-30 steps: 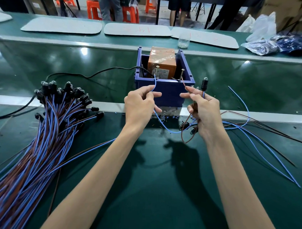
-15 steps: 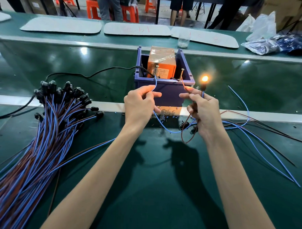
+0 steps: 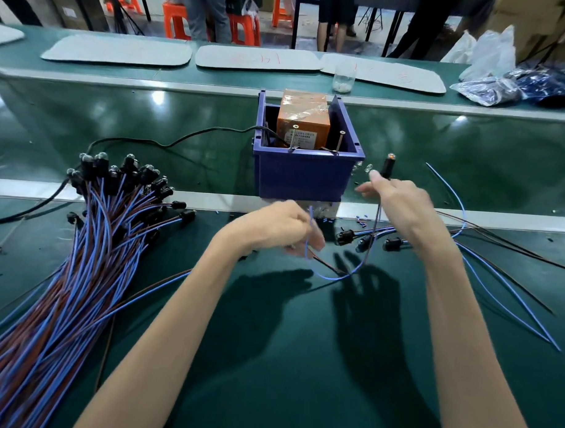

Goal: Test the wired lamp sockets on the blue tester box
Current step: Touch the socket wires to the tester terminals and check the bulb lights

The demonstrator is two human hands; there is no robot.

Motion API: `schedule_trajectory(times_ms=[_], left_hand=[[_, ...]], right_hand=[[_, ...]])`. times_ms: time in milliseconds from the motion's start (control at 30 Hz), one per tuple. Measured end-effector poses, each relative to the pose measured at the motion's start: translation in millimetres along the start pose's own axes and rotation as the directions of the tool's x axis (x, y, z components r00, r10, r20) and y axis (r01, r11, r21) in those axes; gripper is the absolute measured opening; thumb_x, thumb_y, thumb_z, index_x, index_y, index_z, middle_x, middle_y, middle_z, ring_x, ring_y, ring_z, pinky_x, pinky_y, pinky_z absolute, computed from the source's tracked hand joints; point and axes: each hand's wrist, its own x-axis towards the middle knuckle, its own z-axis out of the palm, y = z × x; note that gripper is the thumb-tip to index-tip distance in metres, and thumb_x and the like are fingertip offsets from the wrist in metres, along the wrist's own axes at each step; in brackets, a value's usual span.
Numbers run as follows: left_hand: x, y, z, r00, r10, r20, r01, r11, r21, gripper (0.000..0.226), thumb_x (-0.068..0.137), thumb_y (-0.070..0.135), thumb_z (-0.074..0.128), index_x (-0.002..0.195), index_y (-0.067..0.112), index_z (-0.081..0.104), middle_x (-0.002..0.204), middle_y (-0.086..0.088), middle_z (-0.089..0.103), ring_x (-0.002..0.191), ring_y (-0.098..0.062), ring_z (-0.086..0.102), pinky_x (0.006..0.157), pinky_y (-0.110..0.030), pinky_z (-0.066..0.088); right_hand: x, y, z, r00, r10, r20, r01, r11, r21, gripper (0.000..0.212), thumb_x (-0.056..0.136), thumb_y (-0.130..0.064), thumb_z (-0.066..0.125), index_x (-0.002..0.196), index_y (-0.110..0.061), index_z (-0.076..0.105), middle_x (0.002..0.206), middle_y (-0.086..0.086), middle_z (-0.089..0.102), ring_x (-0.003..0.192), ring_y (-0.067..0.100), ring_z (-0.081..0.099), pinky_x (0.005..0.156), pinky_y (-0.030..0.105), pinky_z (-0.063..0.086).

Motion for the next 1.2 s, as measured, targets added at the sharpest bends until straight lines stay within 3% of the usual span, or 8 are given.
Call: schedule_trajectory(times_ms=[133,300,400,633,800,1000,1067,1200], left_hand=[[-8,-10,-16,0.977,-0.149,0.153,0.086,0.93,0.359,0.038,0.087,0.005,0.039,0.104,0.018,0.071,0.099,-0.003,0.073,0.093,-0.013,0.07,0.068,-0.014,0.054],[-21,-24,-49,0.987,-0.151,-0.062,0.159,0.794,0.587,0.007,0.082,0.031,0.067,0.089,0.03,0.066,0.085,0.013,0.068,0.082,-0.01,0.061,0.071,-0.022,0.048],[-27,-37,-63,0.943,-0.288,-0.167,0.328,0.724,0.607,0.027,0.071,0.041,0.08,0.088,0.025,0.067,0.091,0.006,0.068,0.088,-0.015,0.061,0.077,-0.026,0.049],[-21,-49,-60,0.903,-0.414,-0.12,0.378,0.626,0.683,0.021,0.069,0.031,0.083,0.065,0.024,0.064,0.066,0.009,0.06,0.075,-0.015,0.06,0.065,-0.023,0.045],[-14,-44,-50,0.961,-0.272,-0.051,0.23,0.682,0.694,0.022,0.077,0.025,0.074,0.063,0.024,0.058,0.062,0.008,0.06,0.061,-0.012,0.055,0.061,-0.024,0.044],[-12,-7,-26,0.87,0.335,-0.362,-0.178,0.897,0.404,0.012,0.08,0.017,0.07,0.073,0.025,0.064,0.057,0.014,0.055,0.055,-0.007,0.053,0.061,-0.024,0.042],[-11,7,-8,0.805,0.396,-0.442,-0.301,0.915,0.27,0.005,0.079,0.01,0.067,0.078,0.015,0.066,0.061,0.005,0.064,0.057,-0.013,0.059,0.061,-0.029,0.05],[-9,28,22,0.639,0.297,-0.709,-0.379,0.924,0.045,0.013,0.081,0.008,0.066,0.092,0.012,0.059,0.07,0.005,0.065,0.069,-0.015,0.065,0.074,-0.035,0.055]], right_hand=[[-7,10,-21,0.985,0.041,-0.165,-0.067,0.986,-0.151,0.033,0.097,-0.039,0.045,0.098,-0.021,0.072,0.093,0.011,0.072,0.099,0.034,0.061,0.092,0.039,0.046],[-15,7,-28,0.785,-0.237,-0.572,0.078,0.955,-0.287,0.038,0.09,0.003,0.045,0.123,-0.004,0.063,0.132,0.021,0.046,0.114,0.036,0.049,0.1,0.031,0.033],[-15,6,-23,0.702,-0.377,-0.605,0.144,0.906,-0.398,0.034,0.089,0.005,0.045,0.117,0.002,0.064,0.135,0.026,0.038,0.121,0.038,0.04,0.103,0.025,0.024],[1,23,-3,0.985,-0.111,-0.129,0.027,0.851,-0.525,0.031,0.087,0.001,0.048,0.108,-0.005,0.07,0.119,0.02,0.046,0.12,0.035,0.039,0.096,0.035,0.036],[0,26,4,0.98,0.074,0.187,0.051,0.807,-0.588,0.055,0.085,-0.001,0.048,0.136,-0.018,0.053,0.138,0.014,0.049,0.124,0.033,0.049,0.097,0.039,0.045],[-15,-4,7,0.902,-0.259,0.345,0.263,0.964,0.036,0.031,0.093,-0.045,0.052,0.116,-0.028,0.064,0.094,-0.007,0.067,0.075,0.007,0.064,0.074,0.025,0.048],[-23,-14,23,0.861,-0.335,0.383,0.215,0.922,0.321,0.021,0.097,-0.035,0.05,0.093,-0.023,0.067,0.083,-0.005,0.069,0.066,0.004,0.063,0.065,0.02,0.051],[-22,-28,36,0.954,-0.299,0.013,0.22,0.73,0.647,0.021,0.098,-0.02,0.053,0.084,-0.013,0.068,0.077,0.001,0.068,0.07,0.009,0.063,0.068,0.022,0.055]])
